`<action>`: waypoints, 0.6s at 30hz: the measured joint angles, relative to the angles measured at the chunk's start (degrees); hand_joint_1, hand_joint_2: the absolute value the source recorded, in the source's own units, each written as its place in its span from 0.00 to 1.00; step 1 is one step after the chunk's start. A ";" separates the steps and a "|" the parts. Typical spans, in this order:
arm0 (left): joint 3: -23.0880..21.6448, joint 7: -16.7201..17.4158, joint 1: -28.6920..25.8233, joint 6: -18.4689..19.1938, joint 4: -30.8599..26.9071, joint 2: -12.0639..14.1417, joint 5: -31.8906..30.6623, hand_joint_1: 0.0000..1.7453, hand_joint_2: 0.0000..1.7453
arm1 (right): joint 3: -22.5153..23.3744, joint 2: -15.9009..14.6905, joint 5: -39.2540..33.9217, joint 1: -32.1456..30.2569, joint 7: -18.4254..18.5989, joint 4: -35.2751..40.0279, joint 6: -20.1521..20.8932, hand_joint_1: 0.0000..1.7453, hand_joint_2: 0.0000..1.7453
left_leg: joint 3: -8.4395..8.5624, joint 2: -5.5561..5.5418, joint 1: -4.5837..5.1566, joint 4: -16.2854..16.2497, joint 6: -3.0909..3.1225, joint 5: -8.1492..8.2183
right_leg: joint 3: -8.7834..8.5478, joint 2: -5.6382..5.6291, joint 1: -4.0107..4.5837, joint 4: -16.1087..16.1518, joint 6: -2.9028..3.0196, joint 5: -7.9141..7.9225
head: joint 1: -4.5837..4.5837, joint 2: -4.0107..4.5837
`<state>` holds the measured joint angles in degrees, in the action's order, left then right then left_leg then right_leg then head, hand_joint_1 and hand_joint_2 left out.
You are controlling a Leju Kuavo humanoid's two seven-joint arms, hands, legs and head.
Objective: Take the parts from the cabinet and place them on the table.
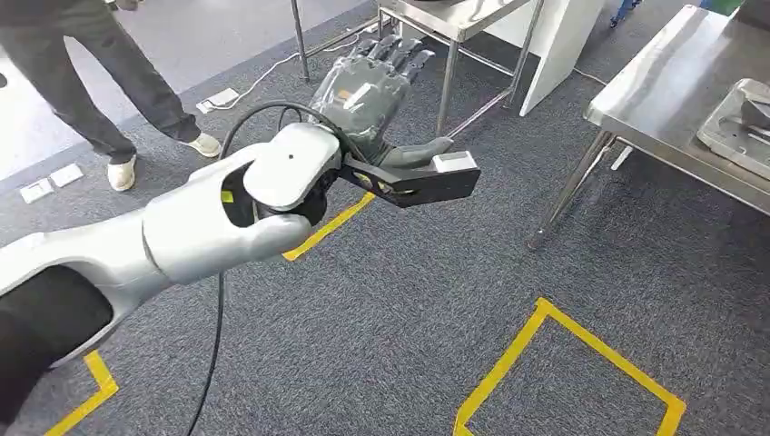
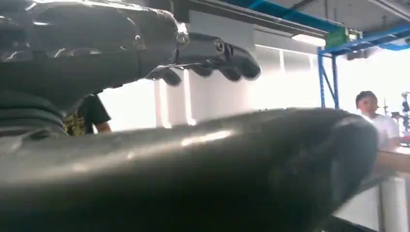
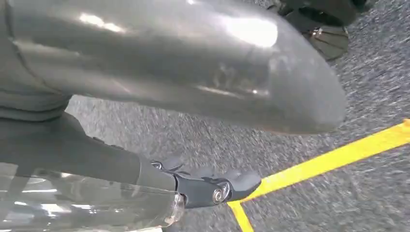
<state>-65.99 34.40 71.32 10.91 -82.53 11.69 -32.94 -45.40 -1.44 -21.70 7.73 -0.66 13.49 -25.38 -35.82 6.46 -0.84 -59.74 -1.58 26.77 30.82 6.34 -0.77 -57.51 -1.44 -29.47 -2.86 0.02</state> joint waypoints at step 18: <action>0.13 0.22 -1.48 0.74 -3.06 0.79 -0.61 0.00 0.00 | 0.00 -0.28 -0.30 -0.47 -0.33 -0.11 -0.09 0.00 0.00 | -2.20 -15.02 0.44 0.52 1.57 -2.81 | 0.39 -9.82 1.25 -0.01 3.13 0.12 | 3.08 0.00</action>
<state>-65.85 34.62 69.84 11.65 -85.59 12.48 -33.55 -45.40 -1.73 -22.01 7.26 -0.98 13.38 -25.46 -38.02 -8.56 -0.41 -59.22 -0.01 23.96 31.21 -3.47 0.48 -57.52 1.70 -29.35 0.22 0.02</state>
